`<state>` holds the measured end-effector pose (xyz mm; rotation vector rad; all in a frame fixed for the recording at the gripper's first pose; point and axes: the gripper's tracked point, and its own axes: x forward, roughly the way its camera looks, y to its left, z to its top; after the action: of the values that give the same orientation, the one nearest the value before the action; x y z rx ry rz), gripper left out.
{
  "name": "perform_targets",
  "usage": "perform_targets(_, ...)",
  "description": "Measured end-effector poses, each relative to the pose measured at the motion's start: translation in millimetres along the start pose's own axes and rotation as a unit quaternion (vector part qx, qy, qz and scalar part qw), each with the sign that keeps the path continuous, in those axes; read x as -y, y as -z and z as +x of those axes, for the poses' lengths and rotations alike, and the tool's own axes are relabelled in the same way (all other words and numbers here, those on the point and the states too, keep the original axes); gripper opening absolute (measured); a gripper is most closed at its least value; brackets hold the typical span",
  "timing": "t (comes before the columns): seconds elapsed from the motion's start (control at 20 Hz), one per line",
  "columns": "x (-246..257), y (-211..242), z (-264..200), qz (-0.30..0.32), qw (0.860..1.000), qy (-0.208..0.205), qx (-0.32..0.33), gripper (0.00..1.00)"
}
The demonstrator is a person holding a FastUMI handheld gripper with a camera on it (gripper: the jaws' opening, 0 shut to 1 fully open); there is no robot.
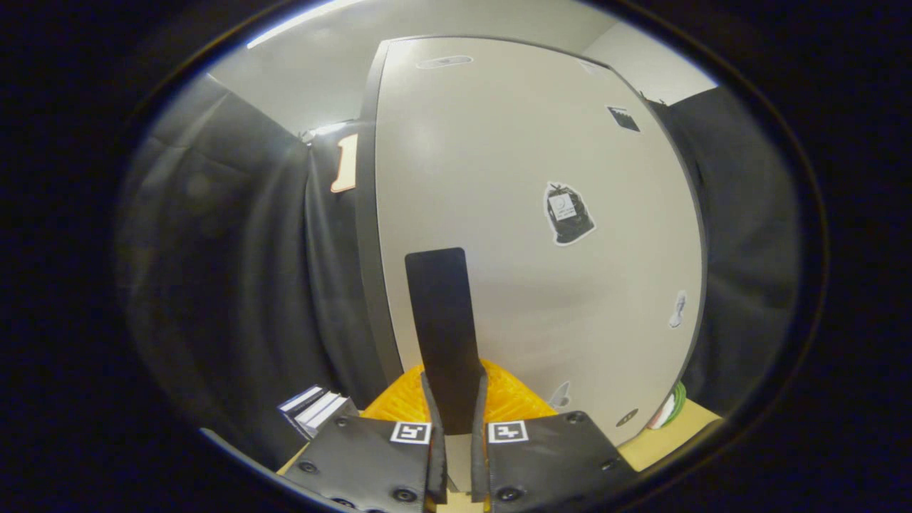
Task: Open the shoe cabinet door, grab the shoes and put them into the shoe cabinet, then close the shoe cabinet door.
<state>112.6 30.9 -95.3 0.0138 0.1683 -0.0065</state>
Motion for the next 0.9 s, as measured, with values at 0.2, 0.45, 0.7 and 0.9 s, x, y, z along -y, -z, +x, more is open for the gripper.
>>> perform_targets(0.2, 4.8, -0.6, -17.1, -0.003, 1.000, 0.010, 0.006, 0.15)
perform_targets(0.45, 11.4, -2.4, -33.2, -0.001, 1.000, 0.017, 0.011, 0.14)
perform_targets(0.7, 19.4, -4.9, -57.7, -0.008, 0.999, 0.036, 0.016, 0.14)
perform_targets(0.9, 29.6, -8.2, -75.9, -0.004, 0.998, 0.054, 0.025, 0.14)
